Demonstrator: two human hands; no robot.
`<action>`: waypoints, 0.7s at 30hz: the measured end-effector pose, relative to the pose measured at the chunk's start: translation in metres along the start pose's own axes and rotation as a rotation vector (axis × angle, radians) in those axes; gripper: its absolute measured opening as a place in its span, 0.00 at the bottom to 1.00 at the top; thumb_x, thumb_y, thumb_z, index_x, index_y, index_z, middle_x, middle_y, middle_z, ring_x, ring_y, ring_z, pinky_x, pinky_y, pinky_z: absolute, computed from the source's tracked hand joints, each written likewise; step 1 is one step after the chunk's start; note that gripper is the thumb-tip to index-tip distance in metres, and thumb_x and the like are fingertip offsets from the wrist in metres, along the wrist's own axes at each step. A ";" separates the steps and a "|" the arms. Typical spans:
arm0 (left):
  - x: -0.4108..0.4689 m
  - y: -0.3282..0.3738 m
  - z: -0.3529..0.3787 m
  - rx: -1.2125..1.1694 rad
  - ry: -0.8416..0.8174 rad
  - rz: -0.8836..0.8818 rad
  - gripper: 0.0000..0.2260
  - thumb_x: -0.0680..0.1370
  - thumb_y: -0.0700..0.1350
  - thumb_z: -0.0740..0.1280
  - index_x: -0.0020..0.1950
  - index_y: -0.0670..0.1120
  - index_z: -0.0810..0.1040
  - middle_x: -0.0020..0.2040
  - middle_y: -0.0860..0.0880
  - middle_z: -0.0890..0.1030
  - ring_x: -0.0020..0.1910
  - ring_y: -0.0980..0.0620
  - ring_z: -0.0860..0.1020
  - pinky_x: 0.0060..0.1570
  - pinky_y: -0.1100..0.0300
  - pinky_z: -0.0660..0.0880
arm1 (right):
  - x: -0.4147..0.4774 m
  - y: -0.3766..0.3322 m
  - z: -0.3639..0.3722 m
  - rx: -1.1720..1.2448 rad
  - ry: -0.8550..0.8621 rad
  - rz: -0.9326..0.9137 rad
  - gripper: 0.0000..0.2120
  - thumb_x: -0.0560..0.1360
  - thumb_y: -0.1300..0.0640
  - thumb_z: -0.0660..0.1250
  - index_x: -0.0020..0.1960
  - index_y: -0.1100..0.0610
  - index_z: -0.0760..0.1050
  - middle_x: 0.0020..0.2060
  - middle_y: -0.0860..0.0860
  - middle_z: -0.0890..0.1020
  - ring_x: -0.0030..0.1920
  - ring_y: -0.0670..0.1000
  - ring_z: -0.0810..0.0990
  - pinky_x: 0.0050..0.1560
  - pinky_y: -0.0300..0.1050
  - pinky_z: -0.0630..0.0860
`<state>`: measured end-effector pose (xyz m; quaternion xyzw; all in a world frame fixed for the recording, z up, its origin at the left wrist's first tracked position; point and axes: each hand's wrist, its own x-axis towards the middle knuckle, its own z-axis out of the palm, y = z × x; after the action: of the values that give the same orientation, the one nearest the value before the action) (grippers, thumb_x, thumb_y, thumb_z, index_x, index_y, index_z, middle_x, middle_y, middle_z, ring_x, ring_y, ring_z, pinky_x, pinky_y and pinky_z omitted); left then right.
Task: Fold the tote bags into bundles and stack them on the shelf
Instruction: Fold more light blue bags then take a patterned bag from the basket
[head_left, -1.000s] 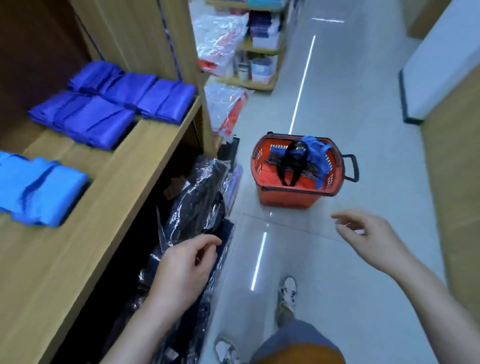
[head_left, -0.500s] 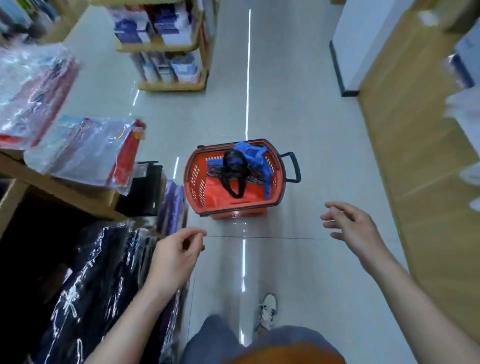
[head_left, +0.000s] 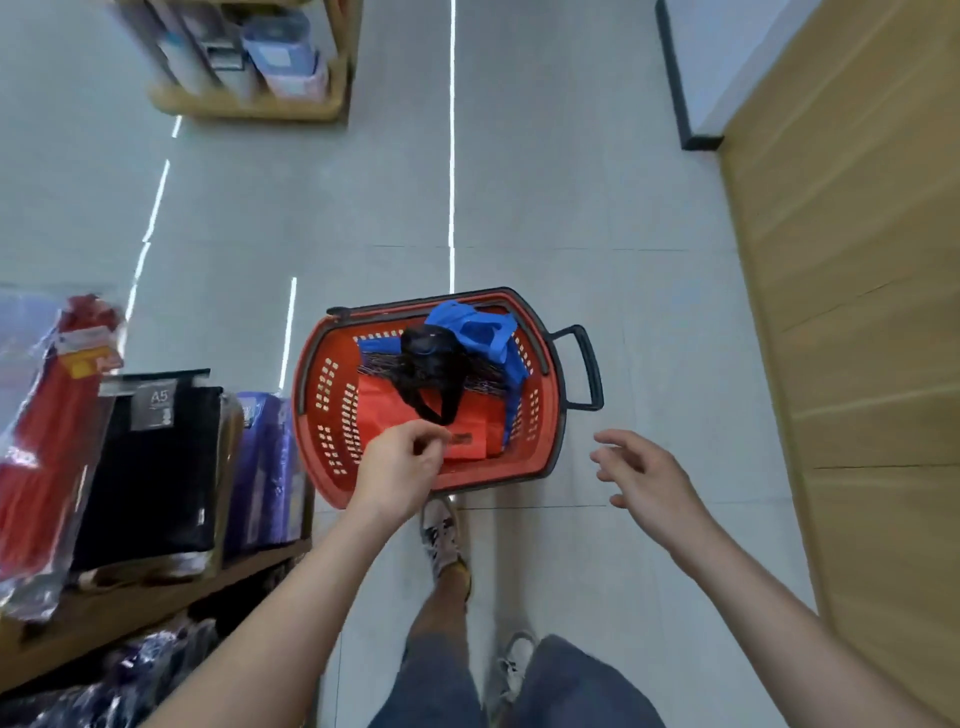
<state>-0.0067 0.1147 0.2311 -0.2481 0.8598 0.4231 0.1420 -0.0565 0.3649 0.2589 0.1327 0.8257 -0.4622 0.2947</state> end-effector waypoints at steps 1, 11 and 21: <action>0.023 0.002 0.009 -0.009 -0.023 0.003 0.08 0.78 0.42 0.65 0.48 0.49 0.84 0.44 0.55 0.83 0.42 0.59 0.77 0.39 0.71 0.67 | 0.019 -0.004 0.004 -0.015 0.000 0.010 0.08 0.79 0.53 0.64 0.56 0.45 0.77 0.49 0.46 0.82 0.52 0.49 0.81 0.58 0.55 0.78; 0.229 -0.006 0.134 -0.137 -0.193 -0.142 0.30 0.75 0.57 0.66 0.73 0.47 0.63 0.60 0.44 0.77 0.55 0.40 0.78 0.55 0.43 0.77 | 0.219 0.017 0.077 -0.008 -0.208 0.002 0.23 0.79 0.63 0.63 0.72 0.50 0.67 0.64 0.44 0.75 0.63 0.42 0.75 0.64 0.43 0.73; 0.199 0.035 0.078 -0.835 -0.154 -0.078 0.08 0.80 0.43 0.65 0.46 0.42 0.82 0.25 0.47 0.69 0.22 0.54 0.68 0.31 0.57 0.72 | 0.304 0.039 0.106 -0.430 -0.286 -0.392 0.48 0.67 0.41 0.70 0.75 0.32 0.42 0.79 0.45 0.48 0.78 0.49 0.46 0.76 0.53 0.52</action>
<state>-0.1898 0.1341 0.1174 -0.2844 0.5913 0.7467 0.1091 -0.2395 0.2808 0.0046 -0.1603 0.8646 -0.3393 0.3343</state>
